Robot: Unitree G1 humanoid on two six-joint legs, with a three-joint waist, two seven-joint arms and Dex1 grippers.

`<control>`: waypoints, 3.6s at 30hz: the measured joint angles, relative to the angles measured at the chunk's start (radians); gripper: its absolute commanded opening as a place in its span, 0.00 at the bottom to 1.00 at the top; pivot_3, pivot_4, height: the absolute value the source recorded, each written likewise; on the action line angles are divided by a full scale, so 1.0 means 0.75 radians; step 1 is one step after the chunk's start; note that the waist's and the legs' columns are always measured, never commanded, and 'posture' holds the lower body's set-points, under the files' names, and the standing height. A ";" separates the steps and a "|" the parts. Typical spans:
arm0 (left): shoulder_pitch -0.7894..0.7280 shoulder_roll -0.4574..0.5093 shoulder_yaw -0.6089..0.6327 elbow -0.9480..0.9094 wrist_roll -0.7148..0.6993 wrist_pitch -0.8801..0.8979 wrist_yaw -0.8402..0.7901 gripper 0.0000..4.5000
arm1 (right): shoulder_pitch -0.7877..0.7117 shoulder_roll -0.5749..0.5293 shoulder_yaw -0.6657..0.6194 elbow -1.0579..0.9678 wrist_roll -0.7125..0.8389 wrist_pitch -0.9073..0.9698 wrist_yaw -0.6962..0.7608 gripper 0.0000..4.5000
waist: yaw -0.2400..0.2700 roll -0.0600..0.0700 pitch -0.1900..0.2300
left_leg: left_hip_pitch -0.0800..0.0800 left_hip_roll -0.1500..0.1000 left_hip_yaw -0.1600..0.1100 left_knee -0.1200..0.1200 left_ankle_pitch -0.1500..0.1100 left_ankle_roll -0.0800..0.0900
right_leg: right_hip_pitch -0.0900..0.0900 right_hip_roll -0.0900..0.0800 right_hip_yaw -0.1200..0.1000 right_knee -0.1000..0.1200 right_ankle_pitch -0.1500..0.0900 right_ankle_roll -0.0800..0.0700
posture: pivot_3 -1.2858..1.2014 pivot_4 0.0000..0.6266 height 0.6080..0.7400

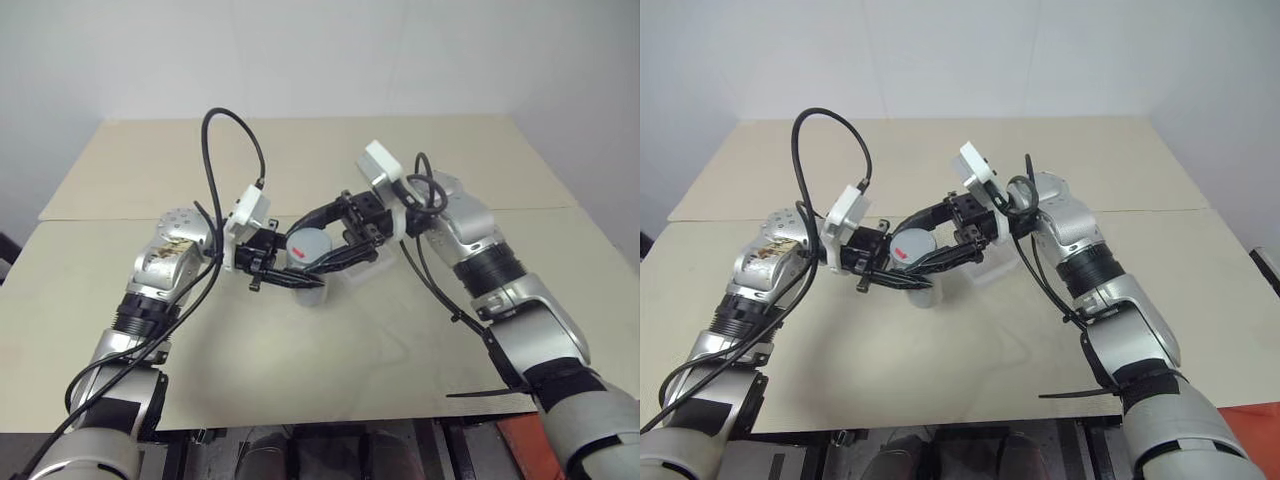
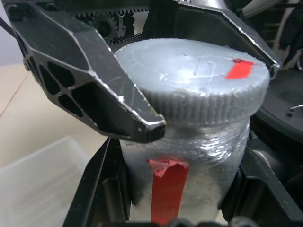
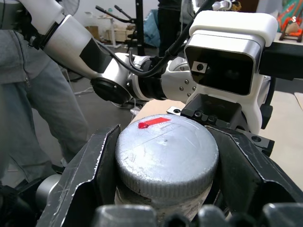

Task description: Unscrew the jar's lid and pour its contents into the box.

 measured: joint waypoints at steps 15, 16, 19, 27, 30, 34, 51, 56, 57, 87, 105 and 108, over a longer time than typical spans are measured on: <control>0.088 0.017 0.104 0.080 0.100 -0.054 0.185 0.43 | 0.322 -0.154 -0.302 -0.354 -0.282 0.039 -0.456 0.99 | 0.012 0.000 0.000 | -0.001 0.000 0.002 0.000 0.000 -0.001 | -0.002 -0.001 0.000 0.002 0.000 0.000 | 0.52 0.24 1.00; 0.094 0.011 0.111 0.091 0.103 -0.059 0.205 0.43 | 0.364 -0.166 -0.324 -0.451 -0.280 0.085 -0.494 0.99 | 0.012 0.000 0.000 | -0.001 0.000 0.002 0.000 0.001 -0.001 | -0.002 -0.001 0.000 0.002 0.000 0.000 | 0.52 0.24 1.00; 0.095 -0.024 0.122 0.099 0.113 -0.078 0.255 0.43 | 0.428 -0.167 -0.347 -0.684 -0.270 0.227 -0.617 0.99 | 0.010 0.000 0.000 | 0.000 0.000 0.002 0.000 0.001 -0.001 | -0.002 -0.001 0.000 0.002 0.000 0.000 | 0.52 0.24 1.00; 0.065 -0.111 0.119 0.111 0.132 -0.088 0.302 0.43 | 0.410 -0.020 -0.279 -0.959 -0.357 0.555 -0.980 0.99 | 0.011 0.000 0.000 | 0.000 -0.001 0.002 0.000 0.001 -0.001 | -0.002 -0.001 0.000 0.003 0.000 0.000 | 0.52 0.24 1.00; 0.055 -0.127 0.119 0.111 0.142 -0.089 0.301 0.43 | 0.375 0.027 -0.237 -0.944 -0.422 0.592 -1.054 0.99 | 0.011 0.000 0.000 | 0.000 -0.001 0.002 0.000 0.001 -0.001 | -0.002 -0.001 0.000 0.003 0.000 0.000 | 0.52 0.24 1.00; 0.055 -0.124 0.123 0.114 0.149 -0.086 0.309 0.43 | 0.362 0.053 -0.220 -0.912 -0.463 0.599 -1.080 0.99 | 0.011 0.000 0.000 | 0.000 -0.001 0.002 0.000 0.001 -0.001 | -0.002 -0.001 0.000 0.003 0.000 0.000 | 0.52 0.24 1.00; 0.131 -0.027 0.172 0.044 0.138 -0.052 0.291 0.43 | 0.440 -0.163 -0.329 -0.897 -0.413 0.579 -1.004 0.99 | 0.014 0.000 0.000 | -0.001 -0.001 0.001 -0.001 0.001 -0.001 | -0.002 -0.001 0.000 0.002 0.000 0.000 | 0.52 0.24 1.00; 0.157 -0.026 0.169 -0.009 0.112 -0.046 0.260 0.43 | 0.444 -0.220 -0.454 -0.858 -0.415 0.579 -1.020 0.99 | 0.013 0.000 0.000 | 0.000 -0.001 0.002 -0.001 0.001 -0.001 | -0.002 -0.001 0.000 0.002 0.000 0.000 | 0.52 0.24 1.00; 0.157 -0.026 0.169 -0.015 0.108 -0.045 0.259 0.43 | 0.453 -0.221 -0.455 -0.861 -0.411 0.579 -1.010 0.99 | 0.010 0.000 0.000 | 0.000 0.000 0.002 -0.001 0.001 -0.001 | -0.002 -0.001 0.000 0.002 0.000 0.000 | 0.52 0.24 1.00; 0.018 -0.122 0.142 0.156 0.154 -0.082 0.235 0.43 | 0.356 0.047 -0.292 -0.891 -0.383 0.634 -1.000 0.99 | 0.010 0.000 0.000 | 0.000 -0.001 0.001 -0.001 0.001 -0.001 | -0.002 -0.001 0.000 0.002 0.000 0.000 | 0.52 0.24 1.00; 0.021 -0.082 0.146 0.155 0.154 -0.074 0.269 0.43 | 0.380 -0.089 -0.316 -0.876 -0.341 0.603 -0.919 0.99 | 0.010 0.000 0.000 | 0.000 -0.001 0.001 -0.001 0.001 -0.001 | -0.002 -0.001 0.000 0.002 0.000 0.000 | 0.52 0.24 1.00; 0.033 -0.055 0.162 0.151 0.152 -0.070 0.264 0.43 | 0.397 -0.141 -0.364 -0.864 -0.345 0.599 -0.927 0.99 | 0.011 0.000 0.000 | 0.000 -0.001 0.001 -0.001 0.001 -0.001 | -0.002 -0.001 0.000 0.002 0.000 0.000 | 0.52 0.24 1.00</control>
